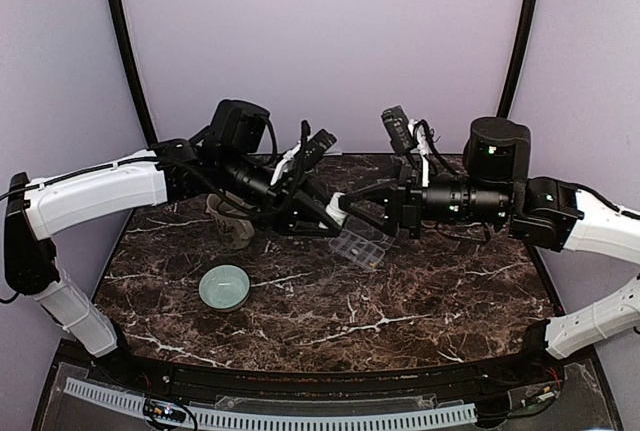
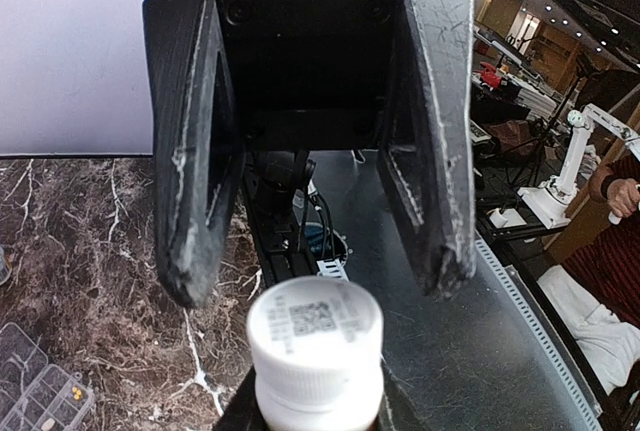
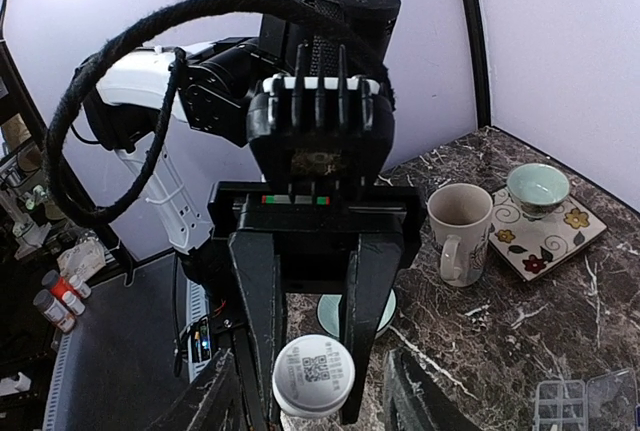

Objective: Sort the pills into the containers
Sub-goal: Screw the lid of the pill bottle onto the pill bottle.

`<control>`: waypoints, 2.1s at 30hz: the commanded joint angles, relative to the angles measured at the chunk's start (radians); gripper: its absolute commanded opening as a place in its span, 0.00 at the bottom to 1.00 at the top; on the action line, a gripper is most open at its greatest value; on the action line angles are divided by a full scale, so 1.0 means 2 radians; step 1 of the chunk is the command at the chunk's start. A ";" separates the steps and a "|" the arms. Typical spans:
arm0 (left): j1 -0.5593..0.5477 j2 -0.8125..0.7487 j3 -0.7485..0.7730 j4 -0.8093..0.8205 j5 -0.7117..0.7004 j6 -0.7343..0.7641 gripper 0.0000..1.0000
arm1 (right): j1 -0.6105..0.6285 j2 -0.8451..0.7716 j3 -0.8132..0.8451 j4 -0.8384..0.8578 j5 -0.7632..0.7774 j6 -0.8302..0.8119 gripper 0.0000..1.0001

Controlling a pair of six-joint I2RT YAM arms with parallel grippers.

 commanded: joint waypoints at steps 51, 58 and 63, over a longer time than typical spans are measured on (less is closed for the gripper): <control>-0.083 -0.045 -0.069 0.215 -0.511 -0.017 0.00 | 0.011 0.139 0.117 -0.067 0.214 0.106 0.00; -0.093 -0.040 -0.076 0.237 -0.559 -0.024 0.00 | 0.019 0.175 0.137 -0.068 0.266 0.117 0.11; -0.093 -0.041 -0.076 0.215 -0.522 -0.022 0.00 | 0.019 0.133 0.092 0.005 0.235 0.089 0.43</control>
